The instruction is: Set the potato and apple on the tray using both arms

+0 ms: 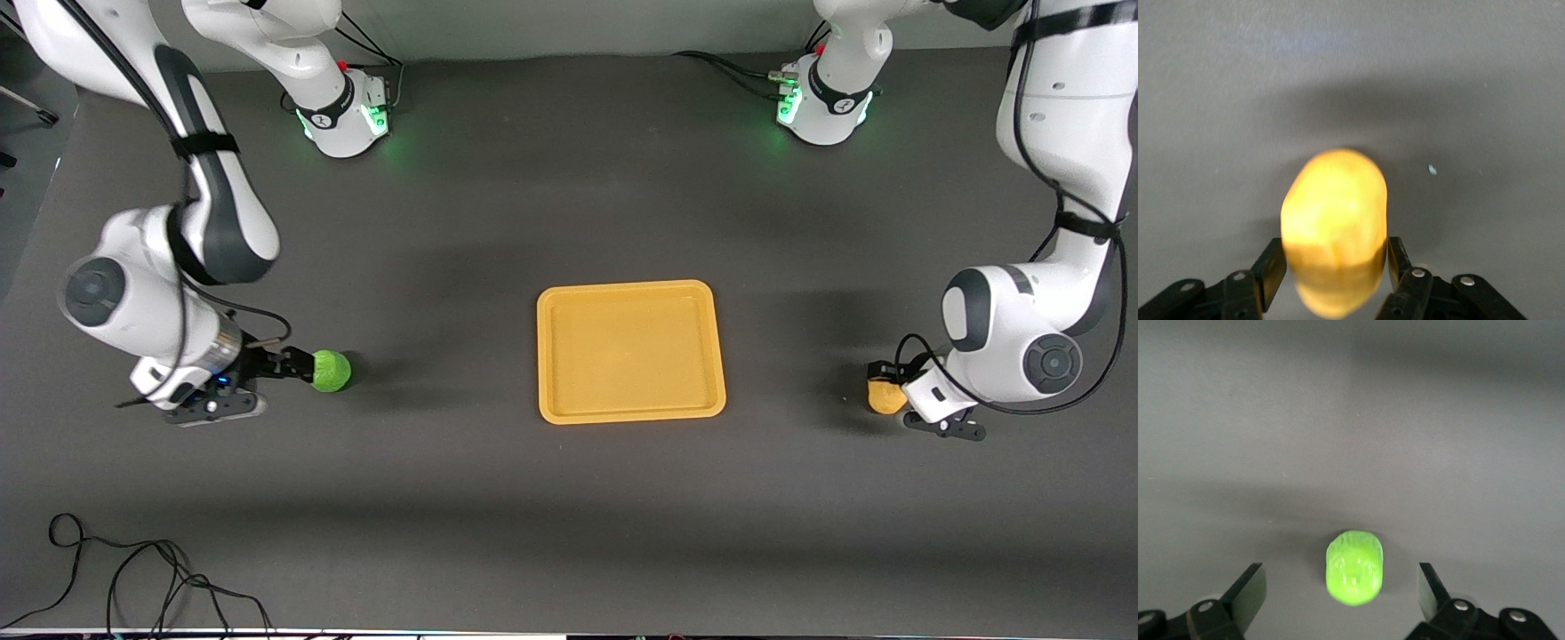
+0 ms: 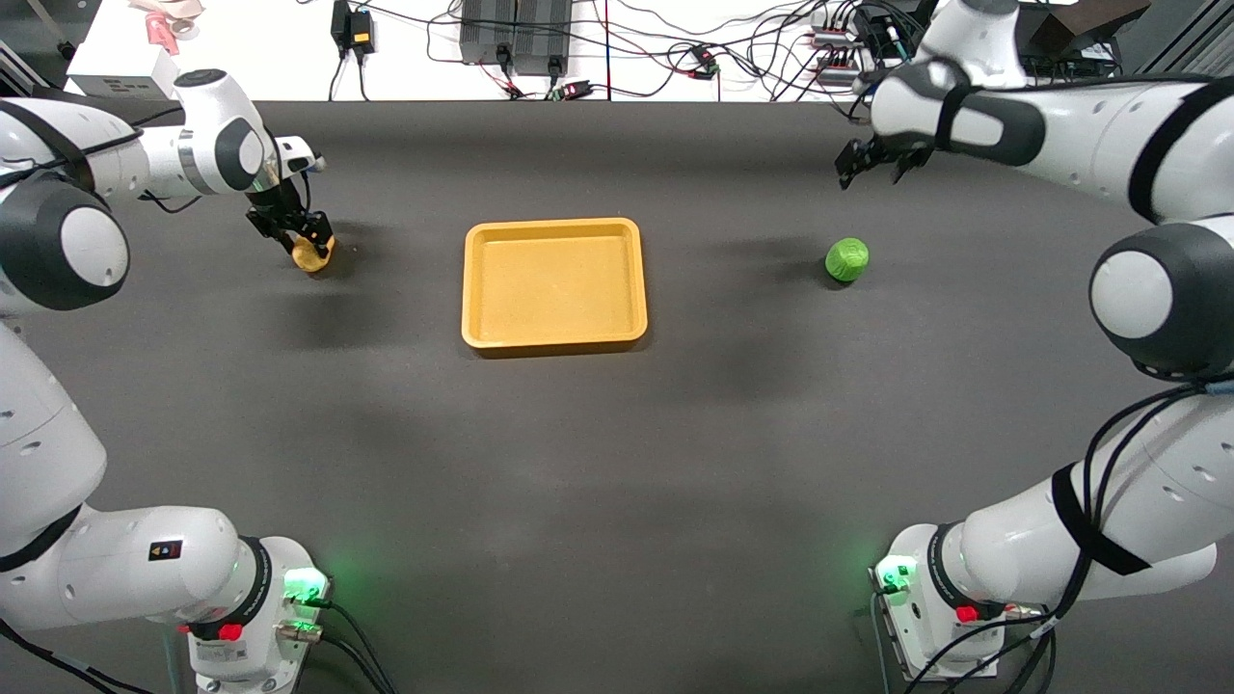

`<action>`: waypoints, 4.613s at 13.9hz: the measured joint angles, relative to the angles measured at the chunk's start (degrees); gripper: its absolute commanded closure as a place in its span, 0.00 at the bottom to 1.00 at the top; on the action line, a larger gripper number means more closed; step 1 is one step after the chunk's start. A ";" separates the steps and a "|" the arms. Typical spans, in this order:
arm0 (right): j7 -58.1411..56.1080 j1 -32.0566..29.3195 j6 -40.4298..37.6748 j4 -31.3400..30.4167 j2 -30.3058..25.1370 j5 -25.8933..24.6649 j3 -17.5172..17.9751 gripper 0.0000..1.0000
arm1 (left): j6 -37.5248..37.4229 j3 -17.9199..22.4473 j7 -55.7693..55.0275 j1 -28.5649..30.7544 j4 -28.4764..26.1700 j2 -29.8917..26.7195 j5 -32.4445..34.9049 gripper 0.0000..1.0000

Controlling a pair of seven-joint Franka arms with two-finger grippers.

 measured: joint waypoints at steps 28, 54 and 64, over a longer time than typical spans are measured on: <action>2.78 3.25 -28.01 19.37 -5.83 -0.26 0.07 0.60 | -4.74 -10.85 -41.06 -20.91 3.87 0.97 -1.13 0.00; 57.08 44.25 -13.38 50.79 37.56 -3.33 0.33 0.61 | -29.71 -10.05 -4.14 7.43 4.39 -29.49 4.60 0.00; 58.68 44.72 -8.03 52.15 42.11 -6.65 -0.47 0.00 | -31.21 -5.76 -3.90 4.05 4.15 -29.77 4.08 0.00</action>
